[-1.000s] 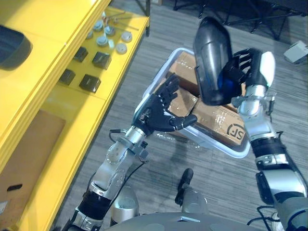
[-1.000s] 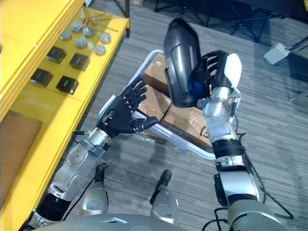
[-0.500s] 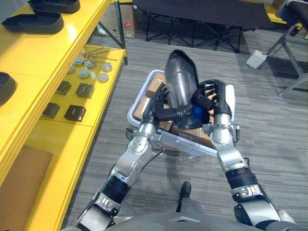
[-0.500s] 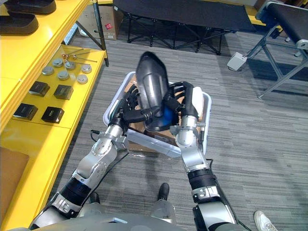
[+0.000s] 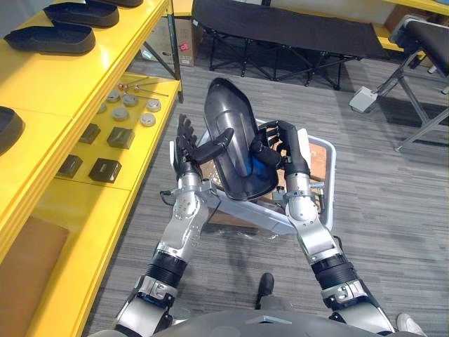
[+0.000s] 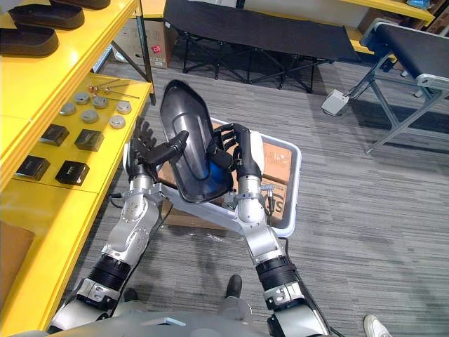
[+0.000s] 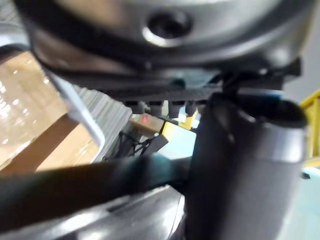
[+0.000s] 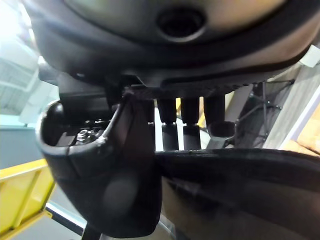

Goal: Walk over and take three plastic housings, then place them on the shelf

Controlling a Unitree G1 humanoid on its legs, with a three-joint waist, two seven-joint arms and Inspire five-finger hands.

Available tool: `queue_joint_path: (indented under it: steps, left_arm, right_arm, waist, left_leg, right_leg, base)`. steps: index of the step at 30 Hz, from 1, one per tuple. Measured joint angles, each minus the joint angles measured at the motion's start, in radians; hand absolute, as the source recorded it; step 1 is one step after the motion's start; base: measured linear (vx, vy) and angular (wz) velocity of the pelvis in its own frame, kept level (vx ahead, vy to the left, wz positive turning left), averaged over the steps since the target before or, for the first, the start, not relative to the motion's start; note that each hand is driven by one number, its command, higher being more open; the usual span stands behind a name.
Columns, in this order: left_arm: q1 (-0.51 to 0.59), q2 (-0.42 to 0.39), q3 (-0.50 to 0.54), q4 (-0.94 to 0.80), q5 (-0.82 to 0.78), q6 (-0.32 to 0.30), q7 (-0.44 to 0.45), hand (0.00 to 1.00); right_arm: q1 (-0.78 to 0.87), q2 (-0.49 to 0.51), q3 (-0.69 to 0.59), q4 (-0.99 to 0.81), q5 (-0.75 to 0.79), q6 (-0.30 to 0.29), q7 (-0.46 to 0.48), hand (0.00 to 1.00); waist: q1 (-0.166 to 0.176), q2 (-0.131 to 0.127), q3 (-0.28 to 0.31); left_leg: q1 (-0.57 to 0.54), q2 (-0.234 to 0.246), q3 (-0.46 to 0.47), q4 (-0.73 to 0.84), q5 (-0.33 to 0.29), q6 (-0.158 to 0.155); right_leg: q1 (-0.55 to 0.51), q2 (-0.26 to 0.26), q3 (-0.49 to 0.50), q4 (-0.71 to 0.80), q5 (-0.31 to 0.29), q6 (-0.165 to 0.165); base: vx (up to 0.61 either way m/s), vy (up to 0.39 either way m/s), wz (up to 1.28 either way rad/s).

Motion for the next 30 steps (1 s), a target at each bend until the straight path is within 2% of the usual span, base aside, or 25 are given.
queue_joint_path:
  steps: [3,6,9,14,17,23,24,30]
  left_arm:
    - [0.0,-0.006,0.0,0.029,-0.205,0.017,-0.095,0.0]
    - [-0.001,-0.007,-0.01,0.075,-0.375,0.11,-0.254,0.0]
    - [-0.002,-0.006,-0.035,0.114,-0.375,0.2,-0.321,0.0]
    - [-0.004,0.019,-0.038,0.146,-0.376,0.29,-0.371,0.0]
    - [-0.012,0.061,-0.04,0.16,-0.374,0.312,-0.423,0.0]
    - [-0.045,0.112,-0.093,0.16,-0.384,0.309,-0.445,0.0]
    - [-0.048,0.119,-0.103,0.16,-0.393,0.306,-0.445,0.0]
    - [-0.05,0.134,-0.146,0.159,-0.43,0.229,-0.445,0.0]
  right_arm:
    - [0.007,-0.009,-0.001,0.0,0.0,-0.008,0.002,0.0]
    - [0.02,-0.038,0.012,0.001,-0.001,-0.018,0.007,0.0]
    - [0.021,-0.048,0.018,0.001,-0.002,-0.053,0.007,0.0]
    - [0.039,-0.082,0.034,0.001,-0.039,-0.077,0.014,0.0]
    - [0.046,-0.082,0.043,0.001,-0.039,-0.082,0.017,0.0]
    - [0.066,-0.094,0.036,-0.001,-0.037,-0.125,-0.009,0.0]
    - [0.068,-0.099,0.035,-0.001,-0.037,-0.131,-0.01,1.0]
    - [0.078,-0.107,0.037,-0.029,-0.036,-0.169,-0.013,1.0]
  waist:
    - [-0.005,0.003,-0.007]
    - [-0.006,0.011,-0.023]
    - [-0.009,0.021,-0.03]
    - [-0.014,0.032,-0.037]
    - [-0.03,0.032,-0.038]
    - [-0.036,0.033,-0.039]
    - [-0.037,0.033,-0.039]
    - [-0.058,0.035,-0.042]
  left_leg:
    - [0.0,0.0,0.0,0.001,0.0,0.0]
    - [0.0,0.0,0.0,0.001,0.0,0.0]
    - [0.001,0.0,0.001,0.002,-0.001,0.0]
    - [0.002,0.001,0.003,0.006,-0.001,-0.001]
    - [0.002,0.001,0.004,0.009,-0.002,-0.001]
    - [0.002,0.0,0.007,0.013,-0.002,-0.001]
    - [0.002,0.0,0.007,0.013,-0.002,-0.001]
    - [0.001,0.0,0.01,0.012,-0.002,-0.002]
  right_leg:
    - [0.0,0.0,0.0,0.0,0.0,0.0]
    - [0.0,0.0,0.0,0.0,0.0,0.0]
    - [0.001,0.0,0.0,0.0,0.001,0.0]
    - [0.001,-0.001,0.001,0.0,0.003,-0.002]
    - [0.001,-0.002,0.002,-0.001,0.005,-0.003]
    - [-0.001,-0.003,0.002,-0.001,0.009,-0.004]
    - [-0.001,-0.003,0.002,-0.001,0.009,-0.004]
    - [-0.005,-0.004,0.001,-0.001,0.009,-0.004]
  base:
    - [0.0,0.0,0.0]
    - [0.0,0.0,0.0]
    - [0.0,0.0,0.0]
    - [0.0,0.0,0.0]
    - [0.0,0.0,0.0]
    - [0.0,0.0,0.0]
    - [0.0,0.0,0.0]
    - [0.0,0.0,0.0]
